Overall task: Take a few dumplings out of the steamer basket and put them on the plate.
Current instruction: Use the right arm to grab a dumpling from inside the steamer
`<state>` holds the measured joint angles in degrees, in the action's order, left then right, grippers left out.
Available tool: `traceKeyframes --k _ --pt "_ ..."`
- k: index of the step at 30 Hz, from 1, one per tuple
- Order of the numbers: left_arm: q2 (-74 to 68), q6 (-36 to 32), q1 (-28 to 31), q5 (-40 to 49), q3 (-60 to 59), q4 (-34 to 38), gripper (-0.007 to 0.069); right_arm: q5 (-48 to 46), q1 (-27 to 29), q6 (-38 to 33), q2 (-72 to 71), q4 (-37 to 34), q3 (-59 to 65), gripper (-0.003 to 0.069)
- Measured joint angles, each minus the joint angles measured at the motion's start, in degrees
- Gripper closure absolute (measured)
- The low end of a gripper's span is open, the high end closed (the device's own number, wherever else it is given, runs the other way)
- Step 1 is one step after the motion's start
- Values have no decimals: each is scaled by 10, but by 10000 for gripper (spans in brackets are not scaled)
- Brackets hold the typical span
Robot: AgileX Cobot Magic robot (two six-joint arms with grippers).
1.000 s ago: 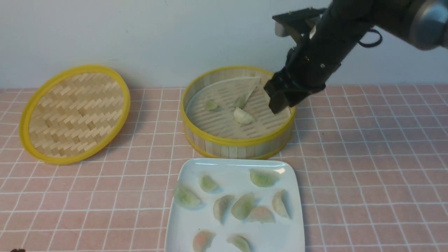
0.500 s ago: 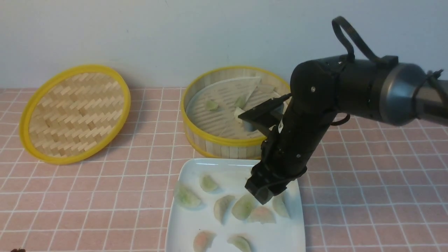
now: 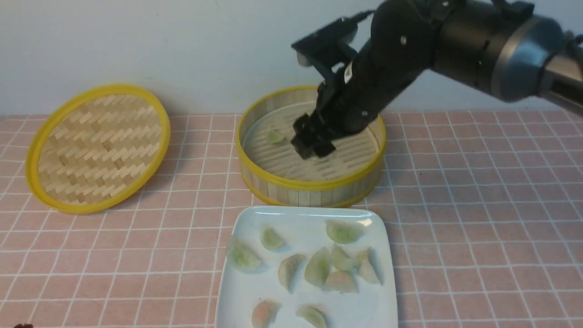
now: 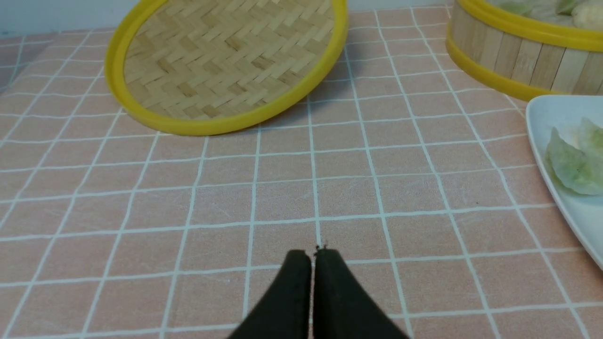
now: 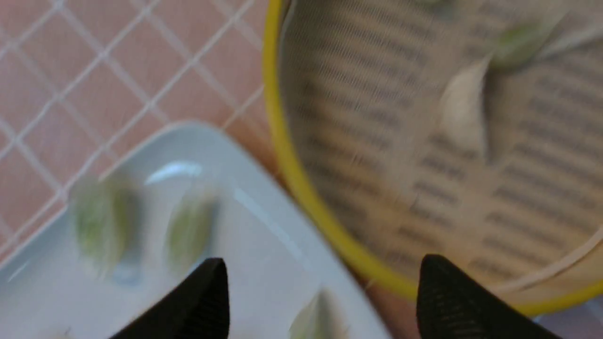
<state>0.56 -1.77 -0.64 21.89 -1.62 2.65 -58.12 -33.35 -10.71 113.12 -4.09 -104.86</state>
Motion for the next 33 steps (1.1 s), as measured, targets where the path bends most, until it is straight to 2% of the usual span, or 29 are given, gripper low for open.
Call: traceKeyframes --k 3,9,13,18,20,21,22,24,25,28,33 --pt "0 0 0 0 0 0 631 -25 16 0 101 28 -129 171" --pt "0 0 0 0 0 0 631 -118 45 0 268 28 -325 169" --pt "0 0 0 0 0 0 631 -130 58 -1 345 23 -406 169" --pt "0 0 0 0 0 0 631 -134 60 -7 371 -1 -419 176" --pt "0 0 0 0 0 0 631 -134 60 -9 377 -10 -421 223" --pt "0 0 0 0 0 0 631 -135 60 -9 378 -13 -421 272" --pt "0 0 0 0 0 0 631 -136 60 -9 378 -13 -422 326" --pt "0 0 0 0 0 0 631 -137 60 -9 378 -13 -435 491" --pt "0 0 0 0 0 0 631 -137 60 -5 378 -13 -442 510" --pt "0 0 0 0 0 0 631 -137 60 12 365 -14 -457 489" --pt "0 0 0 0 0 0 631 -137 60 34 276 -22 -398 489"
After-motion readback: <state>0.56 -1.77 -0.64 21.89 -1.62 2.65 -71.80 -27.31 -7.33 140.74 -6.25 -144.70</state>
